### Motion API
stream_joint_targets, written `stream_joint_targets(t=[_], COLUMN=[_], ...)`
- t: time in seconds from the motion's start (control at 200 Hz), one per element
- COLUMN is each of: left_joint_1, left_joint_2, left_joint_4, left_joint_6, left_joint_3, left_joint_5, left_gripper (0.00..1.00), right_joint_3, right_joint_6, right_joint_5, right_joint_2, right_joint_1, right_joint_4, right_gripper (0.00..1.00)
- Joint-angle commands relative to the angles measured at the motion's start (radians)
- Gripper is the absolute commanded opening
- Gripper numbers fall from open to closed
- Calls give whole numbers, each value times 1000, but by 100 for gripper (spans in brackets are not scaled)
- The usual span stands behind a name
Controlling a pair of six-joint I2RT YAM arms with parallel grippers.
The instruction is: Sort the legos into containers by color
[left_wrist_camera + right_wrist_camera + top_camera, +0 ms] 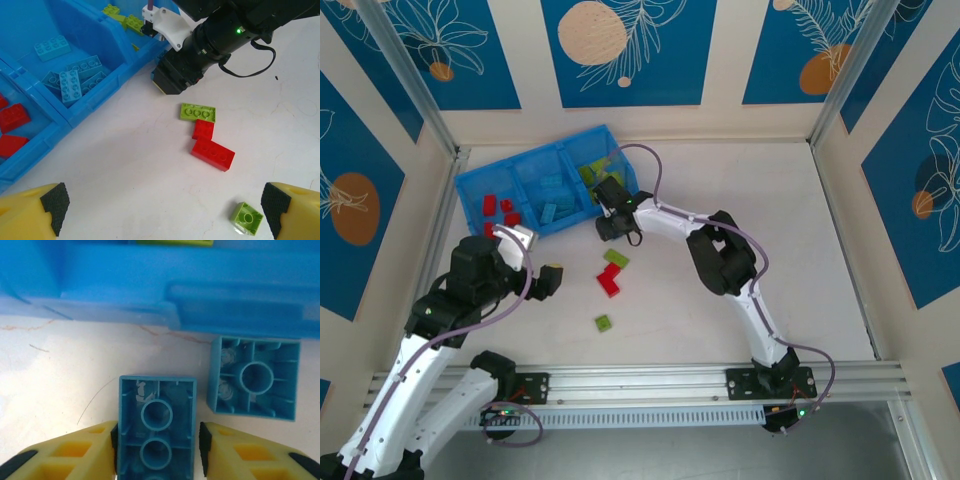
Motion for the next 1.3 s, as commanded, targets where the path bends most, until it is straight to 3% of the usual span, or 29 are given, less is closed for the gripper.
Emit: stream_joint_targets(t=[0.0, 0.065, 0.19, 0.4, 0.56, 0.67, 0.86, 1.1, 1.185, 1.295], left_joint_1=[16, 16, 16, 15, 19, 24, 26, 31, 33, 33], left_joint_2=[-5, -6, -11, -32, -45, -65, -108, -113, -111, -106], left_joint_4=[16, 16, 15, 20, 25, 29, 38, 41, 43, 42], left_joint_6=[15, 15, 11, 7, 7, 2, 0, 2, 2, 2], left_joint_3=[6, 6, 6, 2, 1, -1, -14, -15, -18, -18], left_joint_5=[23, 21, 4, -27, -44, -75, -106, -105, -105, -103], left_gripper=[100, 100, 100, 100, 100, 100, 100, 100, 100, 100], right_joint_3=[17, 10, -12, -115, -221, -221, 152, 854, 948, 944], right_joint_6=[8, -4, 1, 18, 14, -21, -128, -126, -130, -97], right_joint_5=[35, 59, 77, 123, 133, 161, 266, 248, 178, 67], right_joint_2=[4, -6, -47, -277, -415, -382, -67, 346, 412, 409], right_joint_1=[14, 27, 47, 106, 179, 223, 222, 173, 160, 147], right_joint_4=[-55, -63, -74, 21, 284, 480, 486, 208, 216, 236], right_gripper=[44, 42, 27, 26, 26, 26, 24, 24, 25, 36])
